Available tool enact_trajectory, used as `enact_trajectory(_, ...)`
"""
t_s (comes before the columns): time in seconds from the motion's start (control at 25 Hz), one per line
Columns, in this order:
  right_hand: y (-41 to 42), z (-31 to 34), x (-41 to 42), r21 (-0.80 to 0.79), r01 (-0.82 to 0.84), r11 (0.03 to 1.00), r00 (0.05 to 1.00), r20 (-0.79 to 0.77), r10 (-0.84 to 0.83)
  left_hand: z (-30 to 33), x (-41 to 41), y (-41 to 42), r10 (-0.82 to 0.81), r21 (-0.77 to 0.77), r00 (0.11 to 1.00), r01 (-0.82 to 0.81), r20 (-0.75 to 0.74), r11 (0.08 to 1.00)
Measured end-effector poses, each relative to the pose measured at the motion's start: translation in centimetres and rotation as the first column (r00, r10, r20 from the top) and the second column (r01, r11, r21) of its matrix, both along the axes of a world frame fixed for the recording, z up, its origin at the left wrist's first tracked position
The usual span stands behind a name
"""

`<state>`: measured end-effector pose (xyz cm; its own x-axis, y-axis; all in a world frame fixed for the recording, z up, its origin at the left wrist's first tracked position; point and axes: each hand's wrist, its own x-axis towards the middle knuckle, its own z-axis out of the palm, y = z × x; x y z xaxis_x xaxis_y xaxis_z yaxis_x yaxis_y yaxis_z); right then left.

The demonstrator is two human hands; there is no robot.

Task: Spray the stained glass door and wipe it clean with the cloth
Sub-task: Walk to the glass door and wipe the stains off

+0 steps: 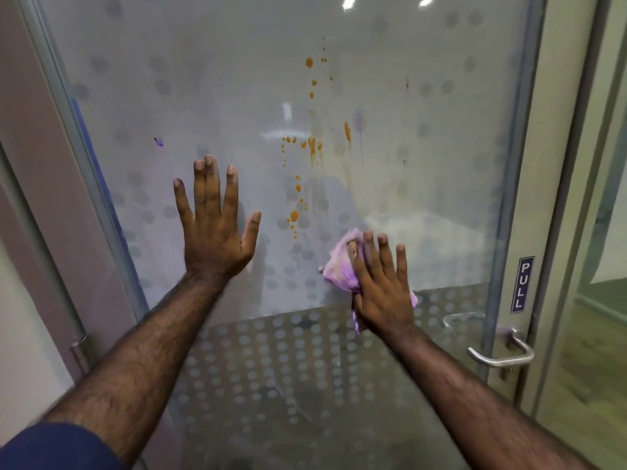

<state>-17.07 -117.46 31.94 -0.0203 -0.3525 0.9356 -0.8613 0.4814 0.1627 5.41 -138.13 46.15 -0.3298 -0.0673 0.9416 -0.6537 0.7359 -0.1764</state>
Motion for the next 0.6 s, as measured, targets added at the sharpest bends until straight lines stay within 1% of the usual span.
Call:
enact_trajectory(0.08, 0.5, 1.6, -0.8, -0.139, -0.046, 0.989, 0.999, -0.009, 0.045, 0.0, 0.0, 0.1, 0.005, 0.002, 1.0, -0.005, 0.004, 1.0)
enact_trajectory(0.12, 0.7, 1.8, -1.2, -0.18, -0.07, 0.981, 0.997, -0.024, 0.067, 0.0, 0.0, 0.2, 0.009, 0.002, 1.0, -0.009, 0.004, 1.0)
enact_trajectory(0.16, 0.7, 1.6, -1.5, -0.188, -0.084, 0.979, 0.996, -0.028, 0.08, 0.1, 0.0, 0.3, 0.014, 0.001, 1.0, -0.014, 0.003, 1.0)
enact_trajectory(0.24, 0.5, 0.0, -1.5, -0.122, -0.098, 0.988, 0.995, -0.008, 0.098, 0.1, 0.0, 0.2, 0.024, 0.002, 1.0, -0.024, 0.005, 1.0)
enact_trajectory(0.4, 0.6, -5.1, 0.0, 0.083, -0.101, 0.991, 0.993, 0.076, 0.094, 0.0, 0.0, 0.1, 0.025, -0.002, 1.0, -0.025, 0.0, 1.0)
enact_trajectory(0.48, 1.0, -6.0, 0.5, 0.1, -0.115, 0.988, 0.991, 0.073, 0.108, 0.0, -0.1, 0.0, 0.029, -0.005, 1.0, -0.029, -0.001, 1.0)
enact_trajectory(0.6, 1.5, -5.6, 0.8, 0.062, -0.128, 0.99, 0.989, 0.081, 0.122, 0.0, -0.1, 0.1, 0.027, -0.004, 1.0, -0.027, -0.001, 1.0)
